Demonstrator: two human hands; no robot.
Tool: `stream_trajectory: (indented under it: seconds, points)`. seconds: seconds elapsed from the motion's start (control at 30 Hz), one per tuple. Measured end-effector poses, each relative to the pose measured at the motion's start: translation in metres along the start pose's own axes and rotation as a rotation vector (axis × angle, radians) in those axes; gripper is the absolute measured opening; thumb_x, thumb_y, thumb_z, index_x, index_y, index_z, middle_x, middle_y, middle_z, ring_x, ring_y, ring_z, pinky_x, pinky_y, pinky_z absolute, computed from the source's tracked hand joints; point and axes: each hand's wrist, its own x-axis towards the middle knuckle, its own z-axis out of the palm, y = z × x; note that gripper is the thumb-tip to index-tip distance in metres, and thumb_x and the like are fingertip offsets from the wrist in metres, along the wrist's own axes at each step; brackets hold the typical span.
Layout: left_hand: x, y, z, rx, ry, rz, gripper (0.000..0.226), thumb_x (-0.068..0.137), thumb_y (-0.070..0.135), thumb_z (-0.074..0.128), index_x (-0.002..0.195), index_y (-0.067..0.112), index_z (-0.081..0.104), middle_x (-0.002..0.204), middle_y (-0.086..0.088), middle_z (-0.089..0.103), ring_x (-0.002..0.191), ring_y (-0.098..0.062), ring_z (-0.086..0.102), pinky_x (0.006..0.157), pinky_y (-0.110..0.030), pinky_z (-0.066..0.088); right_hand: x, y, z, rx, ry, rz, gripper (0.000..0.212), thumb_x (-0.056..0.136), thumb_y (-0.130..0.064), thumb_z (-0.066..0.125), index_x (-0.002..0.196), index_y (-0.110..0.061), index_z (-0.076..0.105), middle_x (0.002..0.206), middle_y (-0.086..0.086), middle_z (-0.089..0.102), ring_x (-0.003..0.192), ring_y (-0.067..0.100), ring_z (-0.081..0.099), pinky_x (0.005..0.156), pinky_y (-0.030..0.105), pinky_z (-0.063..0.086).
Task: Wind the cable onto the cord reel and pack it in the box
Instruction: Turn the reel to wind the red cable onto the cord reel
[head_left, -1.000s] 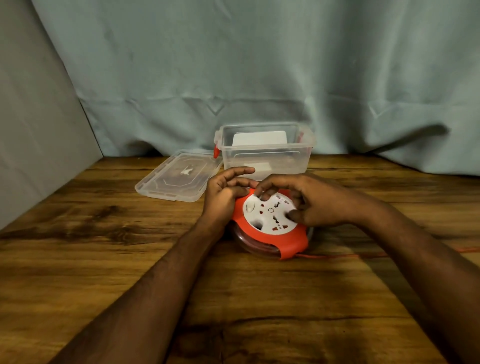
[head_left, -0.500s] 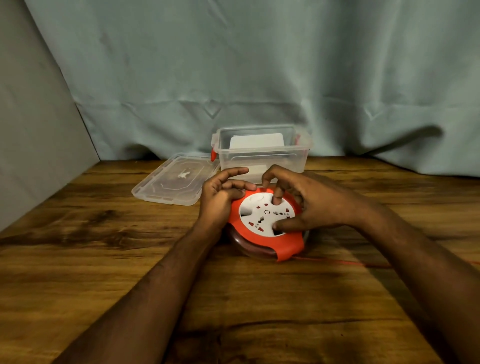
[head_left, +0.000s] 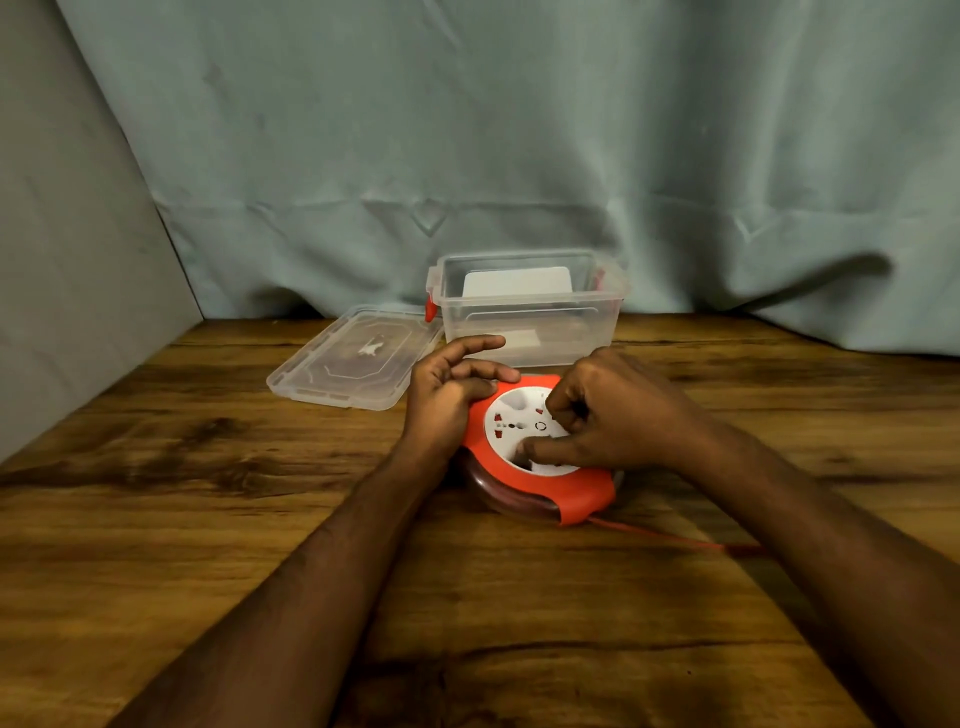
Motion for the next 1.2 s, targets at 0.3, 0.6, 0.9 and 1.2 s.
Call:
stream_trajectory:
  seconds: [0.3,0.6,0.9,1.2]
  points:
    - [-0.001,0.001,0.000,-0.045,-0.001,-0.018,0.050,0.082,-0.019,0.047,0.123,0.003,0.066,0.096,-0.025,0.075,0.090,-0.032,0.074,0.083,-0.039,0.061,0.001,0.006,0.000,-0.011,0.147,-0.147,0.024,0.083,-0.040,0.078,0.073,-0.028,0.060,0.071,-0.013,0.061,0.060,0.002,0.048,0.056,0.025,0.040]
    - [-0.003,0.003,0.000,-0.020,-0.003,-0.024,0.048,0.086,-0.016,0.048,0.124,0.007,0.066,0.092,-0.016,0.077,0.085,-0.027,0.075,0.073,-0.033,0.062,0.001,0.019,-0.008,0.170,-0.126,-0.065,0.071,0.079,-0.016,0.082,0.131,-0.050,0.048,0.129,-0.032,0.066,0.084,-0.015,0.054,0.071,0.027,0.049]
    - [-0.003,0.004,0.002,-0.007,0.008,-0.019,0.049,0.085,-0.017,0.048,0.125,0.006,0.066,0.097,-0.021,0.076,0.090,-0.030,0.076,0.073,-0.032,0.062,-0.002,0.017,-0.013,0.219,-0.164,-0.036,0.084,0.078,-0.022,0.084,0.135,-0.052,0.030,0.127,-0.025,0.064,0.072,-0.014,0.056,0.058,0.018,0.041]
    - [-0.003,0.004,0.002,0.006,0.006,-0.008,0.048,0.086,-0.015,0.048,0.125,0.007,0.065,0.095,-0.019,0.077,0.090,-0.028,0.076,0.075,-0.032,0.062,-0.003,0.013,-0.015,0.221,-0.146,-0.006,0.079,0.072,-0.028,0.089,0.126,-0.049,0.034,0.122,-0.021,0.066,0.078,-0.004,0.057,0.061,0.021,0.045]
